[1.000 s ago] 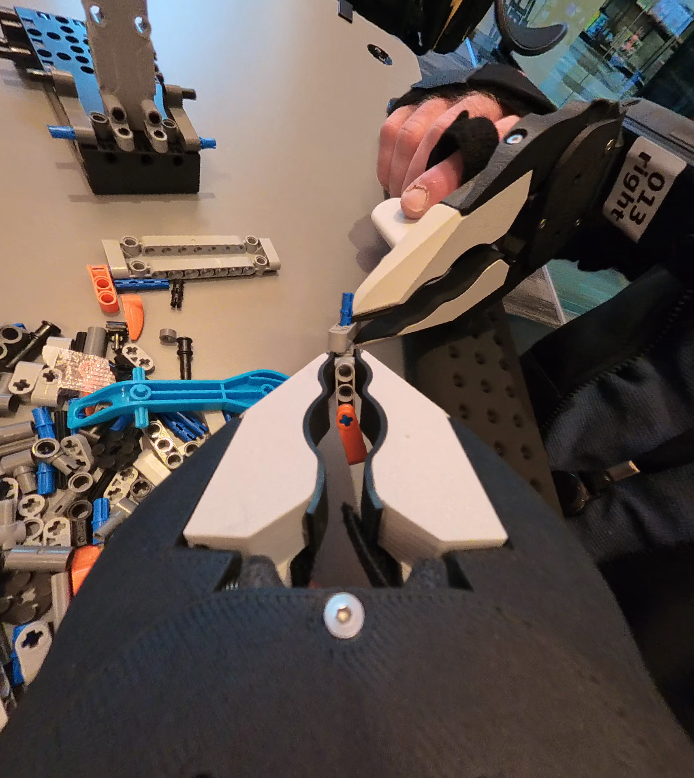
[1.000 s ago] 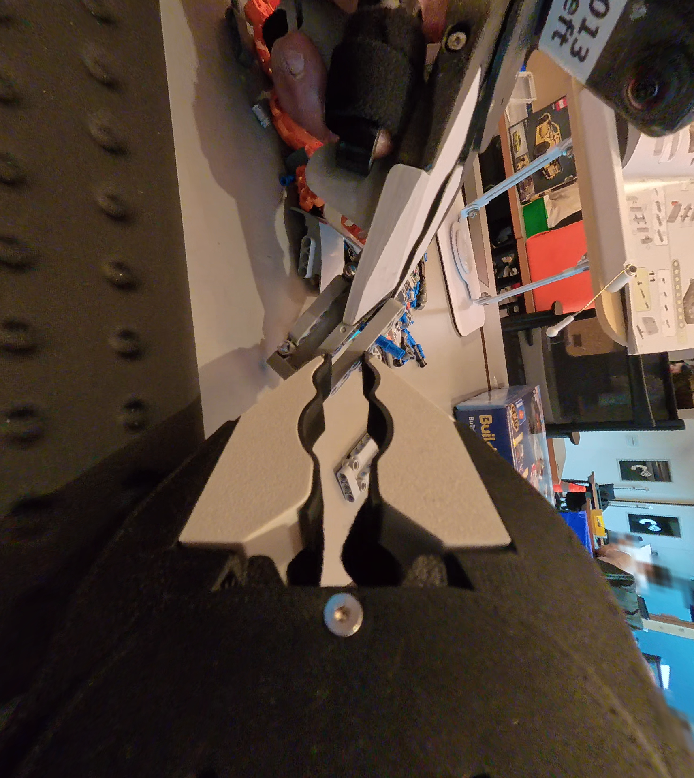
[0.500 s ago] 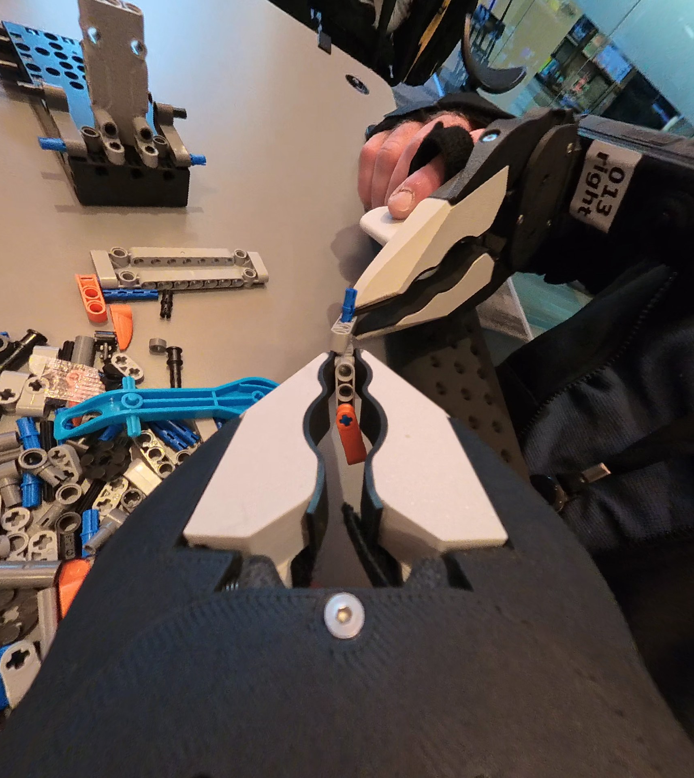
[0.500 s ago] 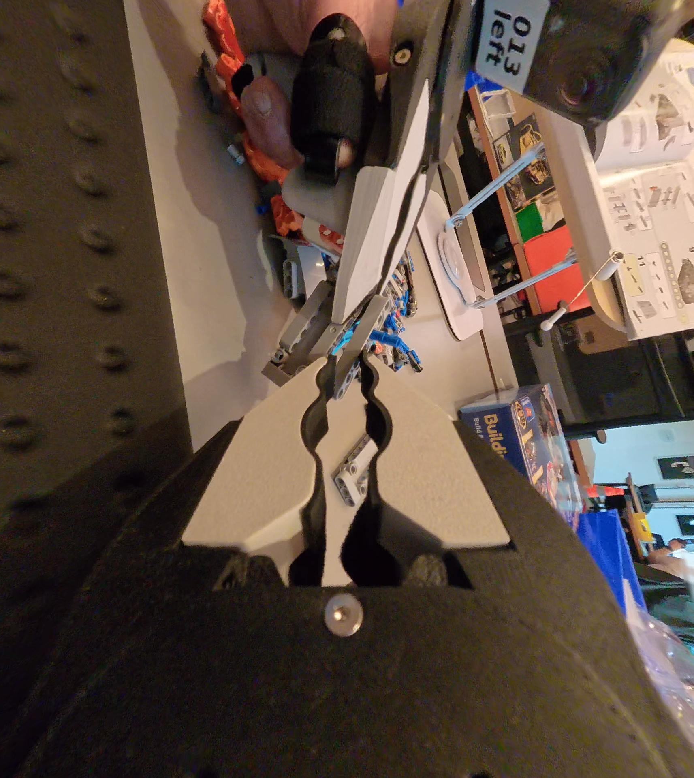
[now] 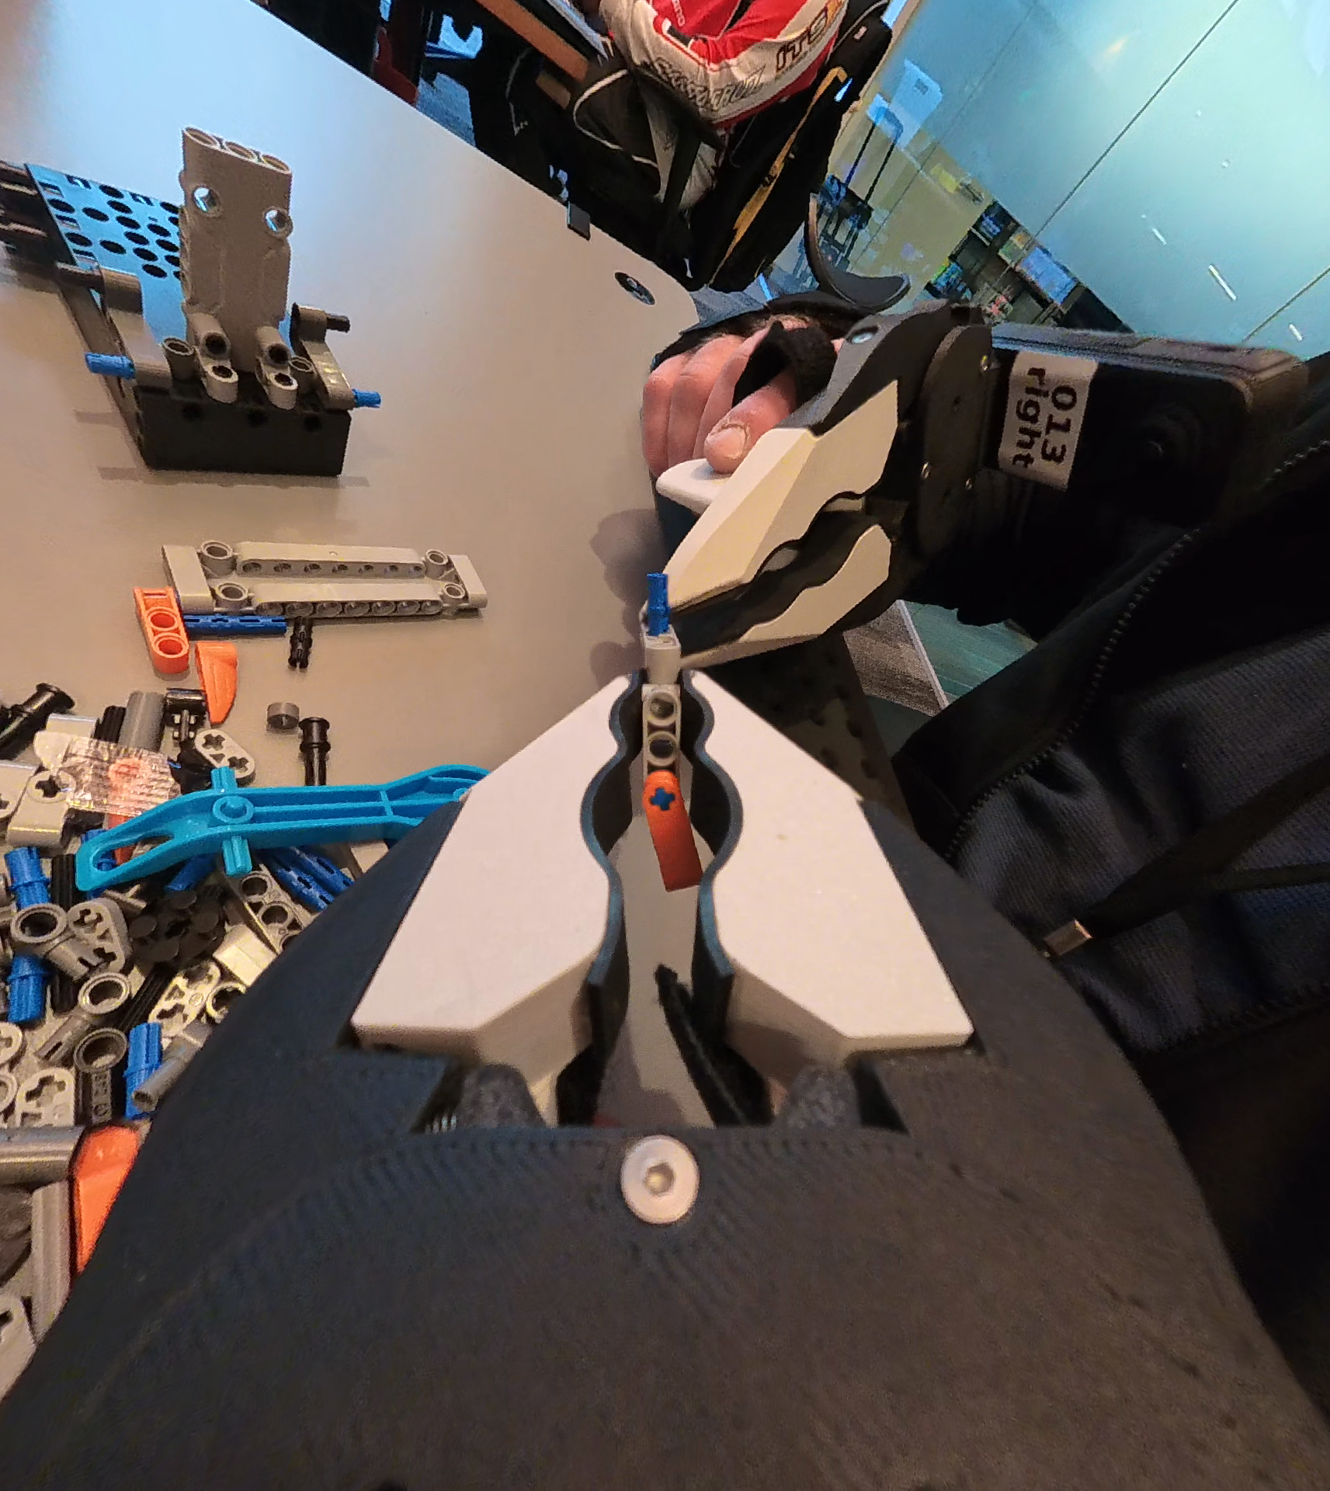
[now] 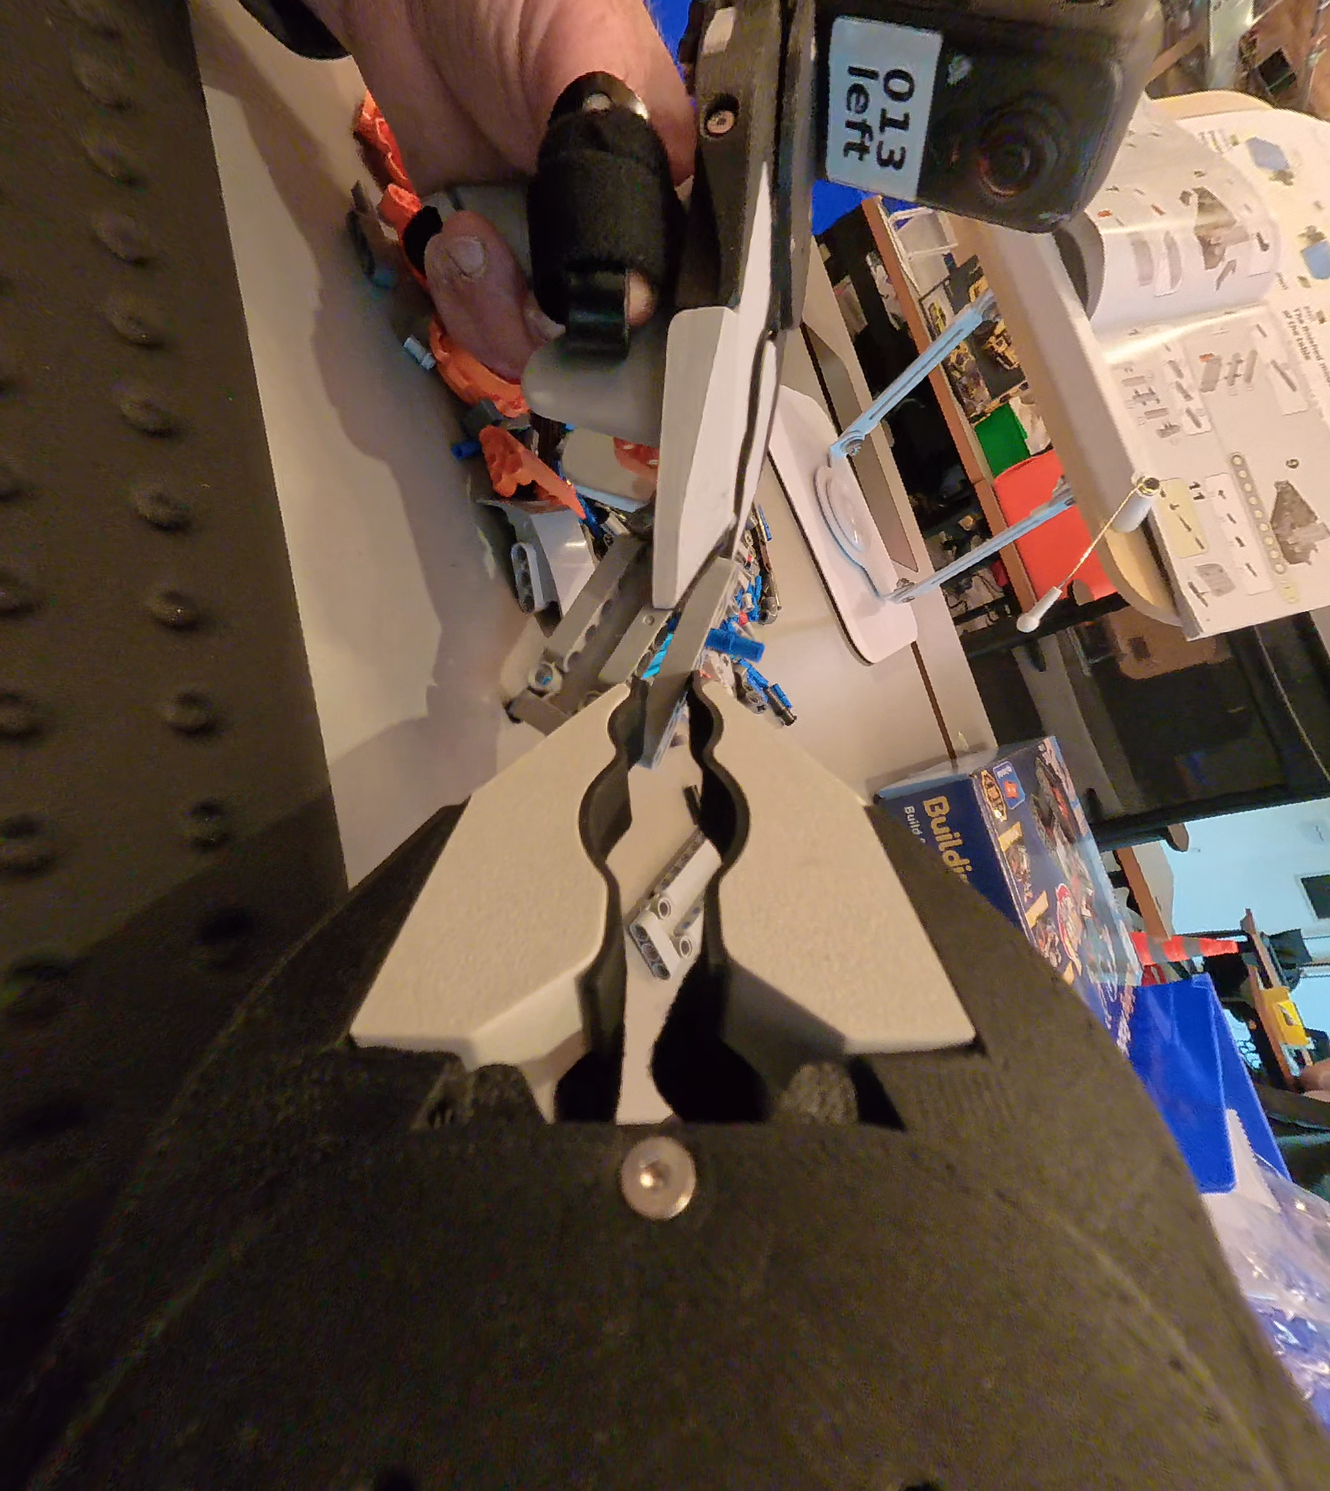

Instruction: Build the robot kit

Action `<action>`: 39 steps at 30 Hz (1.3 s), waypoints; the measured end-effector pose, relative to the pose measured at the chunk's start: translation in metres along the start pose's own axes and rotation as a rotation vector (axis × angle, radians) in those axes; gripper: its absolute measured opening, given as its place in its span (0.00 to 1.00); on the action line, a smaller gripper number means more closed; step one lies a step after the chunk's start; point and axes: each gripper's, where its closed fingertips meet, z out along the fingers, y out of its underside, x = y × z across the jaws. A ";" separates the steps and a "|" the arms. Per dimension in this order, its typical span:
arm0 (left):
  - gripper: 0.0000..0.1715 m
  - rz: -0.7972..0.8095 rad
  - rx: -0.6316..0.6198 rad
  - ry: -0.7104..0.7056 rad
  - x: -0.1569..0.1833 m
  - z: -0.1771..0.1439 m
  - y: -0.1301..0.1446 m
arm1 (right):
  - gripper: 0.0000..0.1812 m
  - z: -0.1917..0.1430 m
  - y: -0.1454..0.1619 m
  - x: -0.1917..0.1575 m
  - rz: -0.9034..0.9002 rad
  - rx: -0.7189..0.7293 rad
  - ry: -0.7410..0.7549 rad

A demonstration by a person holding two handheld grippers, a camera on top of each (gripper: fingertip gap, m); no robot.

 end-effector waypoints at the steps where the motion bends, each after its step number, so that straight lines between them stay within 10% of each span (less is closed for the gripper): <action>1: 0.03 -0.002 -0.001 -0.001 0.000 0.000 0.000 | 0.05 0.001 0.001 -0.001 -0.009 -0.006 -0.003; 17: 0.03 0.053 0.017 -0.072 -0.007 0.000 -0.003 | 0.07 0.007 0.001 -0.002 -0.015 -0.064 0.018; 30: 0.03 0.139 0.005 -0.062 0.001 0.002 -0.004 | 0.06 0.004 -0.007 0.003 0.649 0.112 -0.380; 39: 0.03 0.176 -0.121 -0.142 -0.009 0.005 0.016 | 0.04 0.013 0.003 -0.014 0.723 0.055 -0.492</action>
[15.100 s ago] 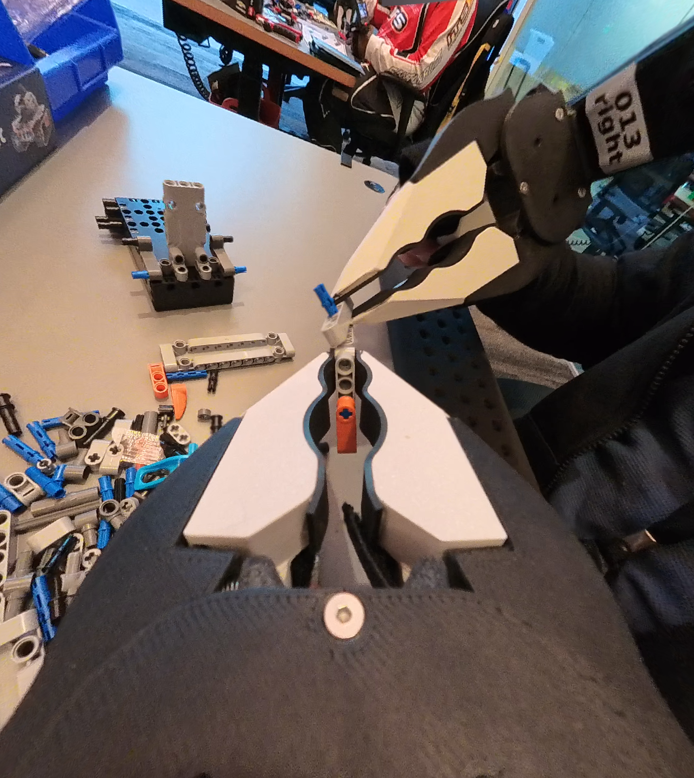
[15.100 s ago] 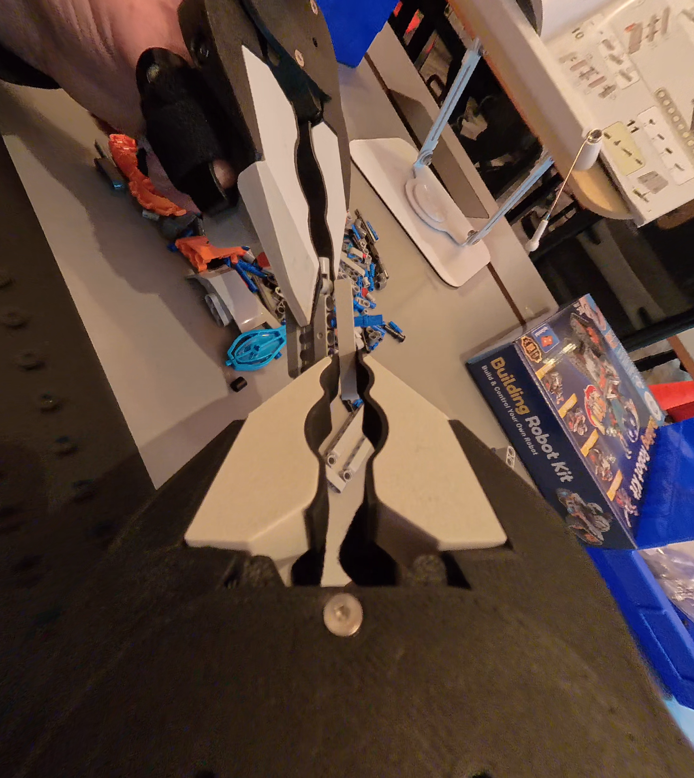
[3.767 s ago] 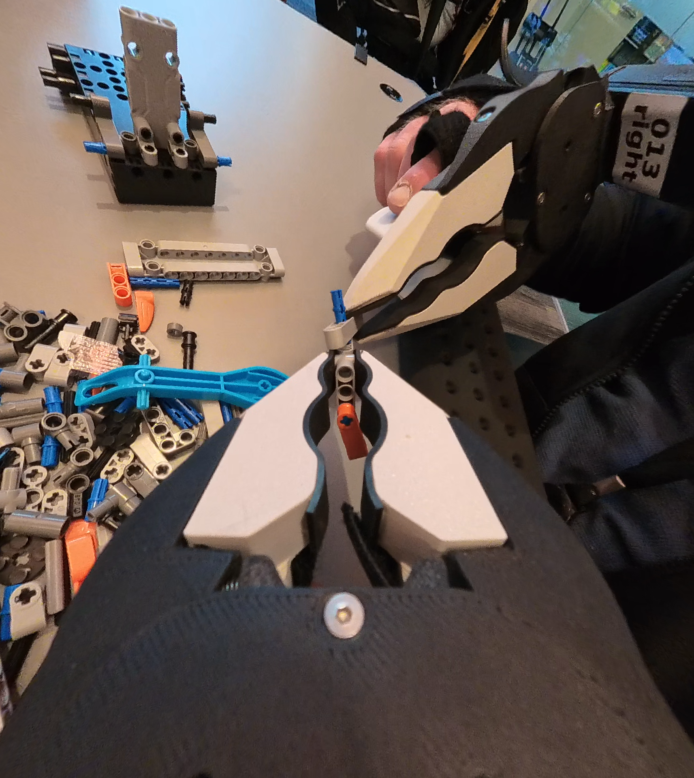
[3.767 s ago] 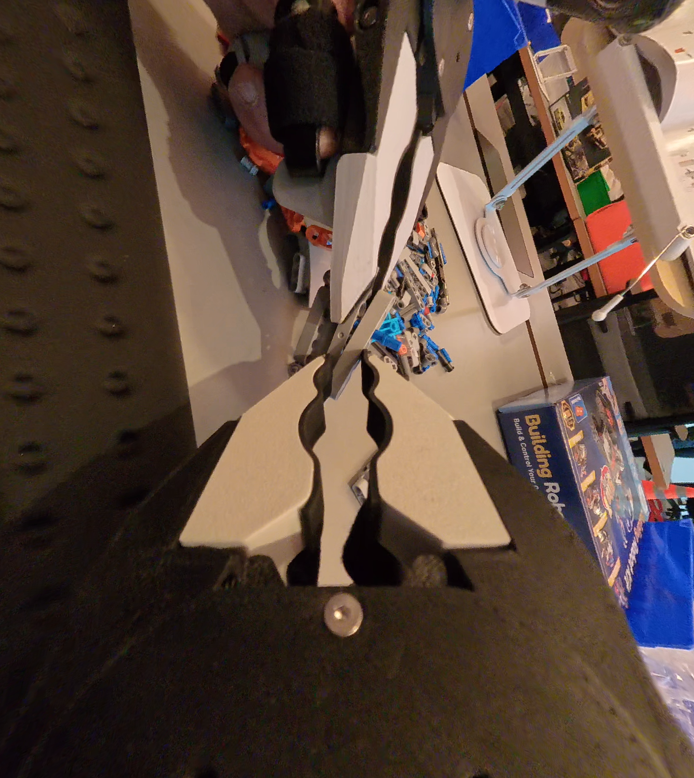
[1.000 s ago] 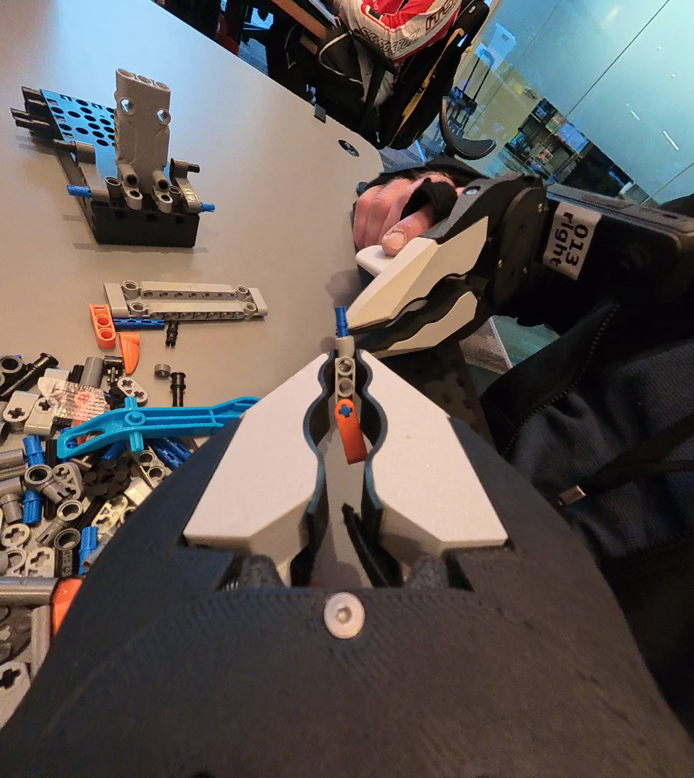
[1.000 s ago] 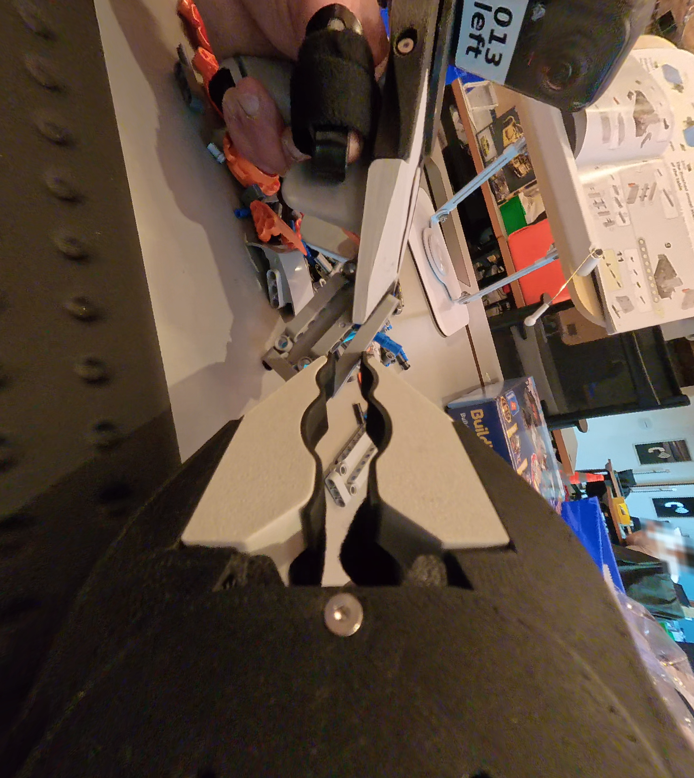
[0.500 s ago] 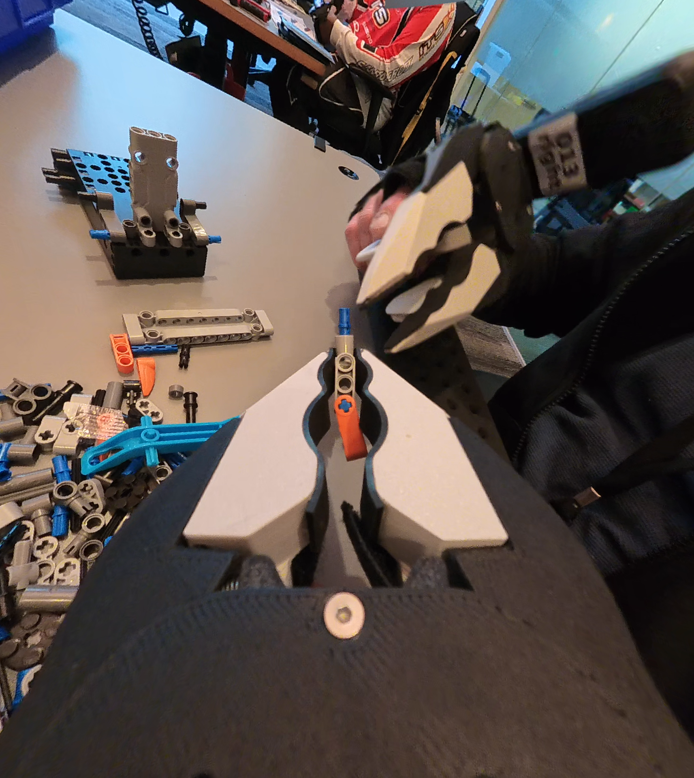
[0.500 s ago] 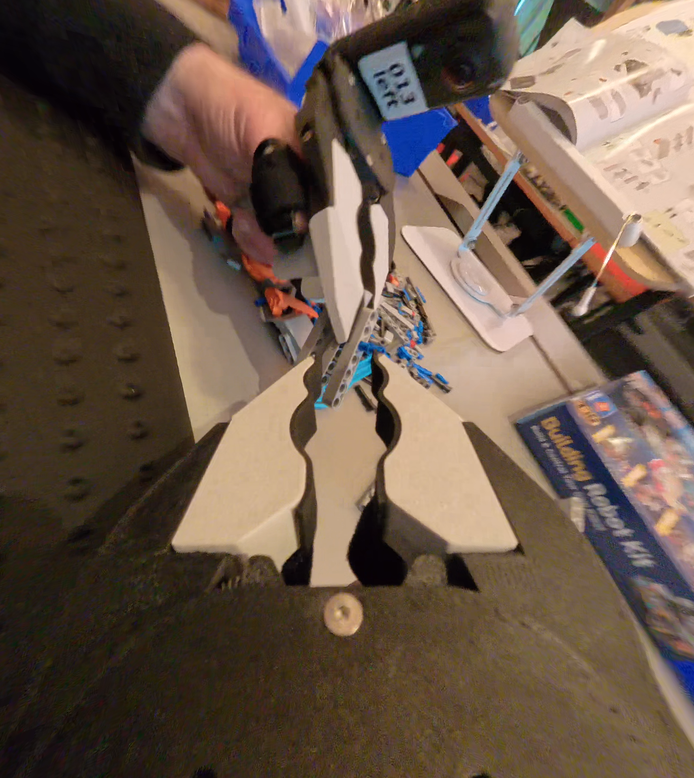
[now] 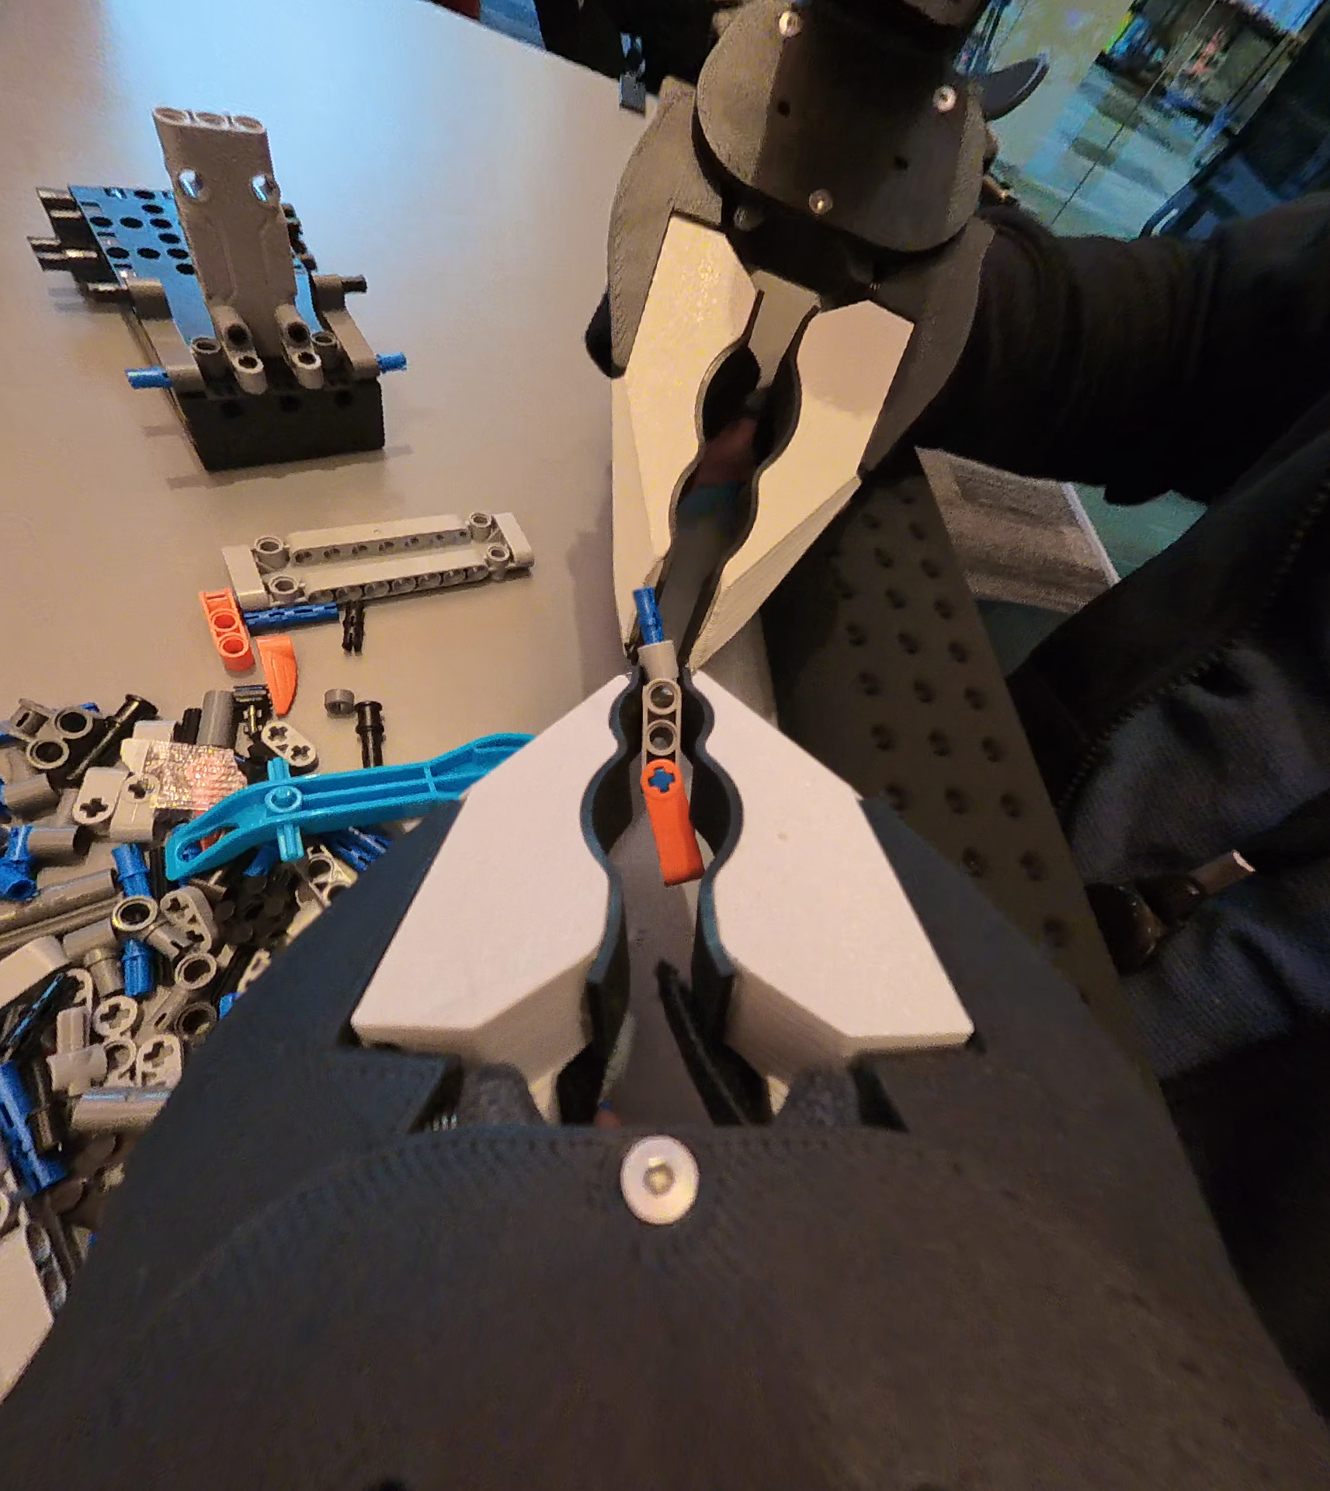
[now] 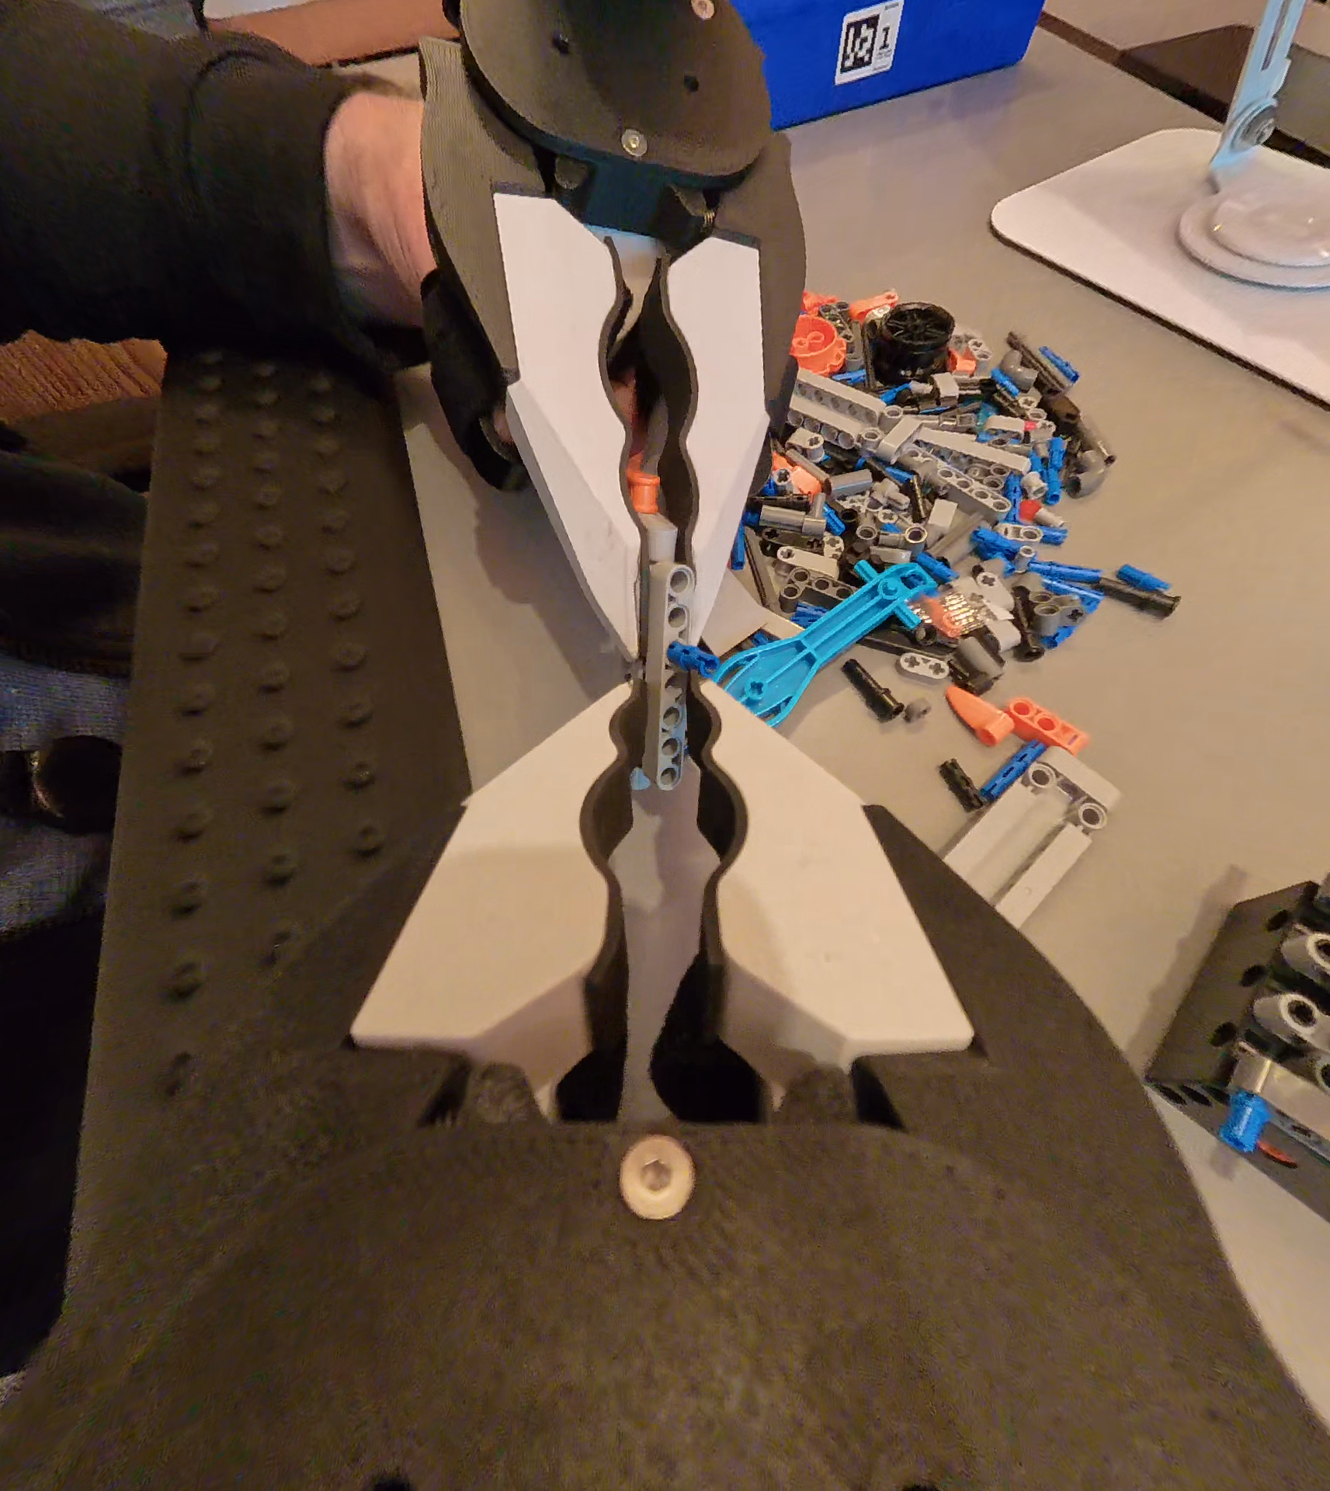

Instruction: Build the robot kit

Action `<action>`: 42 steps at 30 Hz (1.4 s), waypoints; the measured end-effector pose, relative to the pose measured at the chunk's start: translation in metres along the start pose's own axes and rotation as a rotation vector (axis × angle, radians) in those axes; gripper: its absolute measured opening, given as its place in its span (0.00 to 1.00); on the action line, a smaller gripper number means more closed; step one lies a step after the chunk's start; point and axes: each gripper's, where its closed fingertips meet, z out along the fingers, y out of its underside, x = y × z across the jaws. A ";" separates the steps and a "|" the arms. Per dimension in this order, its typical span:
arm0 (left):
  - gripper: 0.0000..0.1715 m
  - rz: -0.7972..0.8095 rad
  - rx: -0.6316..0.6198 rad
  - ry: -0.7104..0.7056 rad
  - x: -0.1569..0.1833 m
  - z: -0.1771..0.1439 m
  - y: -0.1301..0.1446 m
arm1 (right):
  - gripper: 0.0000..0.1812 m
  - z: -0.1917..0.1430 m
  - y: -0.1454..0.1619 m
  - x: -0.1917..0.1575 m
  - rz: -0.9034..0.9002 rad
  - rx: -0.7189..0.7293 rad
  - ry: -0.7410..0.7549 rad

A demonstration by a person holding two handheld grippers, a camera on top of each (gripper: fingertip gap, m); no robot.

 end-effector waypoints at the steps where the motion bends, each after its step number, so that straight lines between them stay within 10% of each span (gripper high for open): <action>1: 0.03 0.003 -0.020 -0.003 0.000 0.001 0.003 | 0.04 0.002 0.001 0.000 -0.009 -0.008 0.003; 42: 0.03 0.157 -0.280 -0.049 0.013 0.006 0.041 | 0.04 0.019 0.011 -0.025 -0.119 -0.228 -0.077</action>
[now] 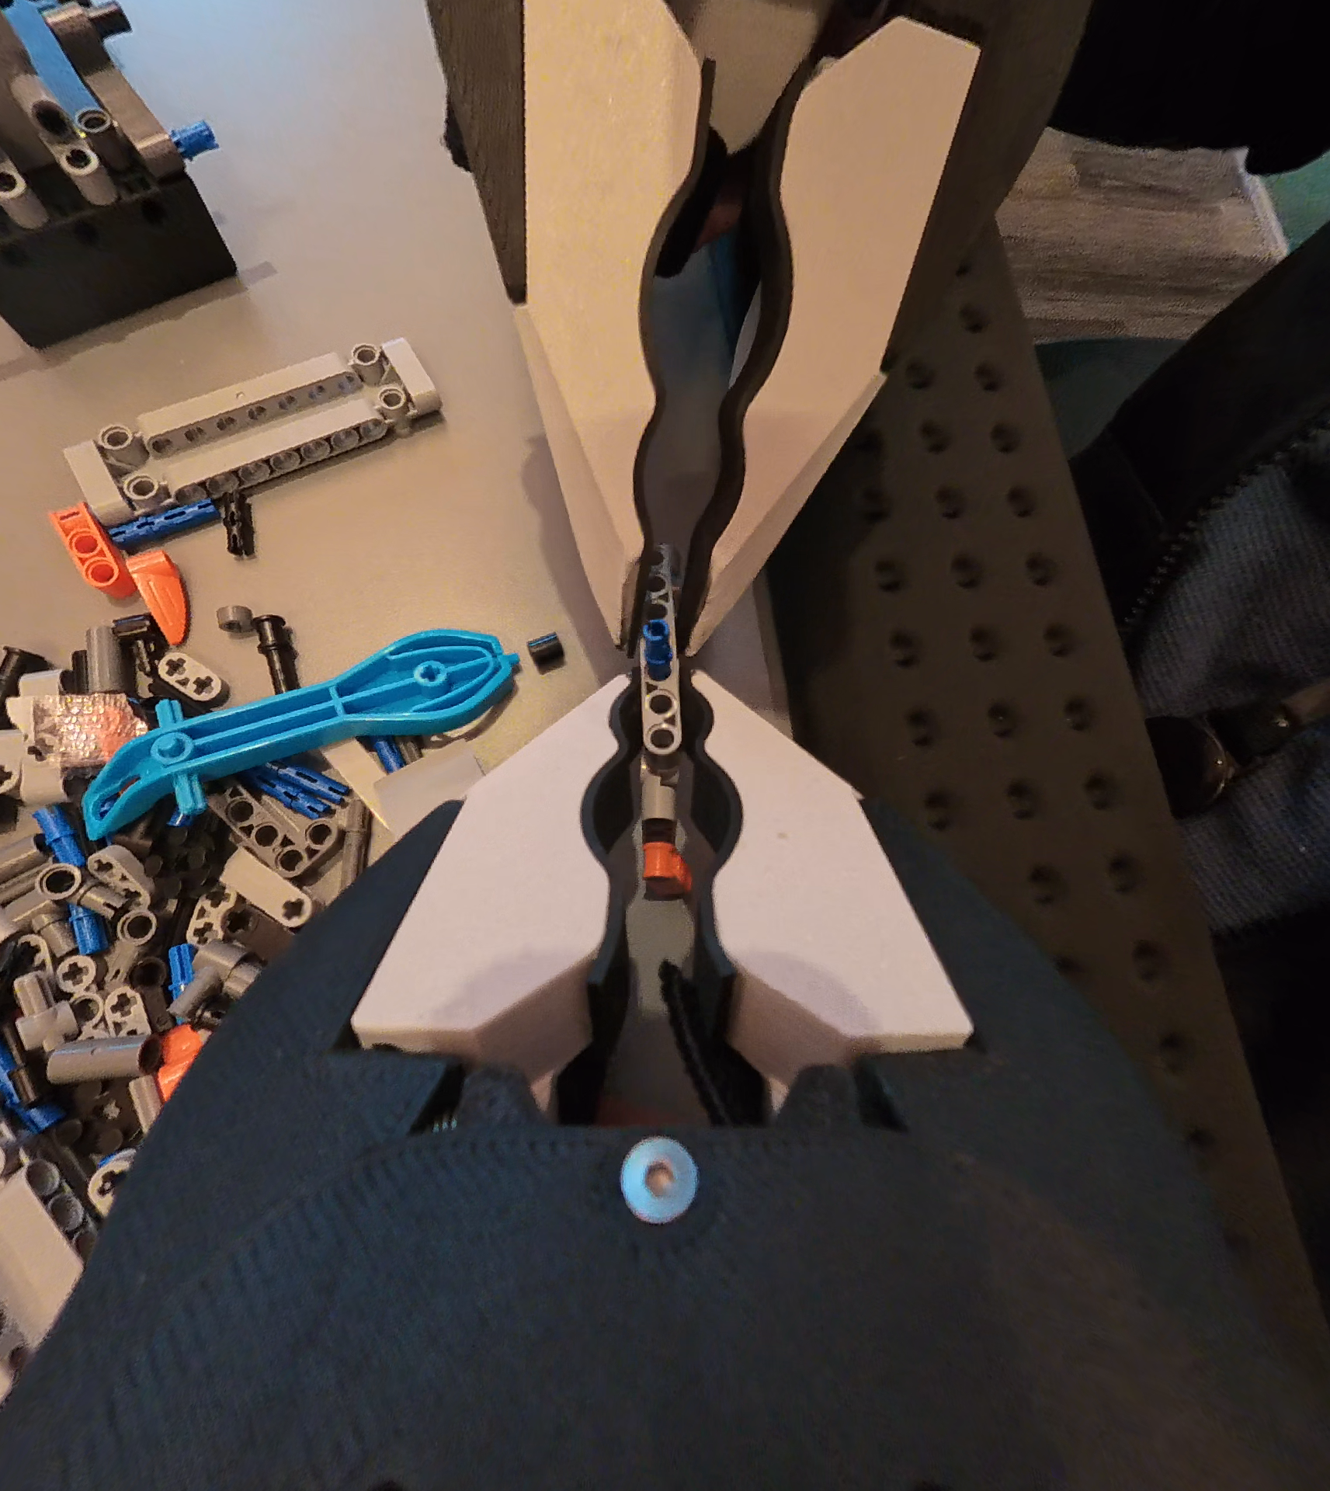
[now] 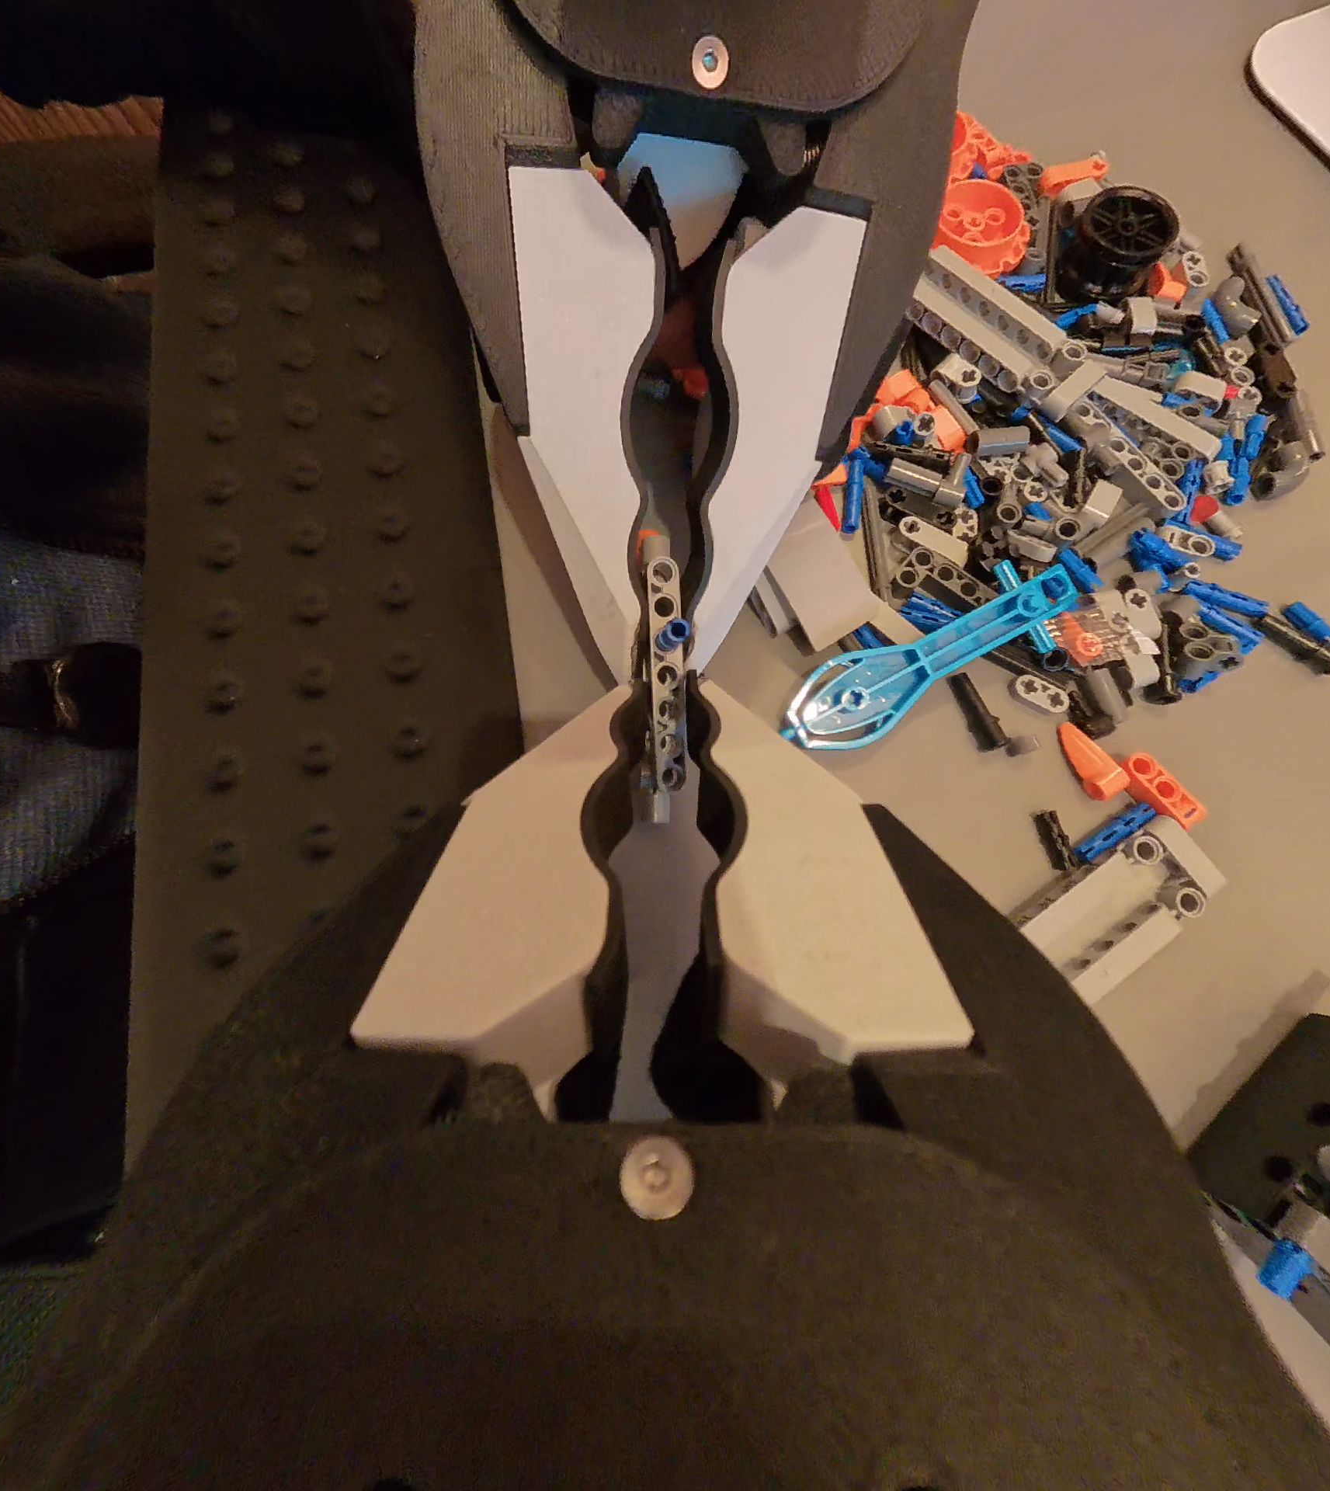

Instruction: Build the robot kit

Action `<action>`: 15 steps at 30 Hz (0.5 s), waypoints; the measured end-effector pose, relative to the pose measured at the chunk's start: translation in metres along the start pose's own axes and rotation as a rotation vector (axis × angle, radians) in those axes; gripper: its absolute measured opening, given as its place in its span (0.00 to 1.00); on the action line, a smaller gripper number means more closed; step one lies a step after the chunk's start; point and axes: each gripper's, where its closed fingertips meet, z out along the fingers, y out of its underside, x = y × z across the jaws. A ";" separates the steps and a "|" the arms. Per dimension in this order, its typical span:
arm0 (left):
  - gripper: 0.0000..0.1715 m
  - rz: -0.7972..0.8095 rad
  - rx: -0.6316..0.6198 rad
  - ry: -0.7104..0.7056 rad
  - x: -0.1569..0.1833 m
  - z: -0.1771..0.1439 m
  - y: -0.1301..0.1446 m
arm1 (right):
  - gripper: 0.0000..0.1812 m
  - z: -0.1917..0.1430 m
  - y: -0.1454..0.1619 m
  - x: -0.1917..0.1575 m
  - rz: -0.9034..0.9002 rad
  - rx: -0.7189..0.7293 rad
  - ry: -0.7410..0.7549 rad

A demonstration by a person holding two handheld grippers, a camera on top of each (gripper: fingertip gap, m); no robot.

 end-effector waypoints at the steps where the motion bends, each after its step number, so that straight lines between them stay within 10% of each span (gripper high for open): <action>1: 0.03 0.007 -0.009 -0.005 0.001 0.000 0.001 | 0.04 0.000 0.000 -0.001 -0.001 0.000 0.002; 15: 0.04 0.025 -0.091 -0.033 0.006 -0.005 0.018 | 0.04 0.001 0.001 -0.005 -0.012 -0.023 -0.010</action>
